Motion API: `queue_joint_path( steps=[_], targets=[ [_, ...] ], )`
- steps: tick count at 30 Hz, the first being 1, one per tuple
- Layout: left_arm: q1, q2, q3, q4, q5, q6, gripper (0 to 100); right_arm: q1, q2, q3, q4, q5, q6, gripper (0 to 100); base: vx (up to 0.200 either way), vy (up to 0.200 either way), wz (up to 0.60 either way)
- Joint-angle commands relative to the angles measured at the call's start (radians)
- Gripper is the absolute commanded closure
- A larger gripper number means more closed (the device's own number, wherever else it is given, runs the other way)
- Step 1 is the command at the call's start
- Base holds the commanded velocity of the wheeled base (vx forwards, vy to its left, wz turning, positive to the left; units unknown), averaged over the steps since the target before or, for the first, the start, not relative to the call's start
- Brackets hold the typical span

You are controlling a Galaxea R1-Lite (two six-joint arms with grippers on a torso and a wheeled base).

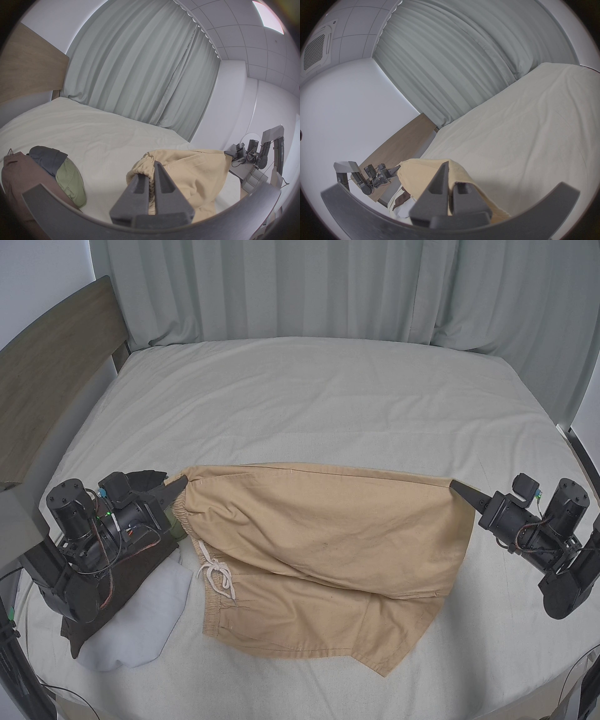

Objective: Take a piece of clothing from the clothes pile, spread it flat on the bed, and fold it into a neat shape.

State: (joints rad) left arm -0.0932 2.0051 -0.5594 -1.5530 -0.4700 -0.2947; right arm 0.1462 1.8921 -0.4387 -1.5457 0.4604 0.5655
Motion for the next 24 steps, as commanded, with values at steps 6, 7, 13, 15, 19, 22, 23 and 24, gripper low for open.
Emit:
queue_joint_path(
  steps=[6, 7, 13, 15, 19, 22, 23, 24],
  targets=[
    [0.003, 0.003, -0.001, -0.001, 0.001, -0.001, 100, -0.008, 0.002, -0.002, -0.001, 0.001, 0.001, 100, 0.0, 0.0, 0.0],
    [0.003, 0.003, -0.001, -0.001, 0.001, 0.0, 100, -0.01, 0.002, -0.002, 0.001, 0.001, 0.001, 100, 0.0, 0.0, 0.0],
    [0.003, 0.003, 0.001, -0.001, 0.001, -0.001, 100, -0.014, 0.004, -0.002, 0.001, 0.001, 0.001, 100, 0.0, 0.0, 0.0],
    [0.001, 0.003, 0.001, -0.001, 0.001, 0.0, 100, -0.016, 0.004, -0.002, 0.001, 0.001, 0.001, 100, 0.0, 0.0, 0.0],
    [0.003, 0.001, 0.001, -0.001, 0.001, 0.0, 100, -0.02, 0.004, -0.002, 0.001, 0.003, 0.001, 100, 0.0, 0.0, 0.0],
    [0.001, 0.001, 0.001, -0.001, 0.001, 0.0, 100, -0.019, 0.005, -0.002, 0.001, 0.003, 0.001, 100, 0.0, 0.0, 0.0],
    [0.001, 0.003, 0.001, -0.001, 0.001, 0.0, 100, -0.019, 0.005, -0.002, 0.001, 0.003, 0.001, 100, 0.0, 0.0, 0.0],
    [0.001, 0.003, 0.001, -0.001, 0.001, 0.0, 100, -0.019, 0.005, -0.002, 0.001, 0.003, 0.001, 100, 0.0, 0.0, 0.0]
  ],
)
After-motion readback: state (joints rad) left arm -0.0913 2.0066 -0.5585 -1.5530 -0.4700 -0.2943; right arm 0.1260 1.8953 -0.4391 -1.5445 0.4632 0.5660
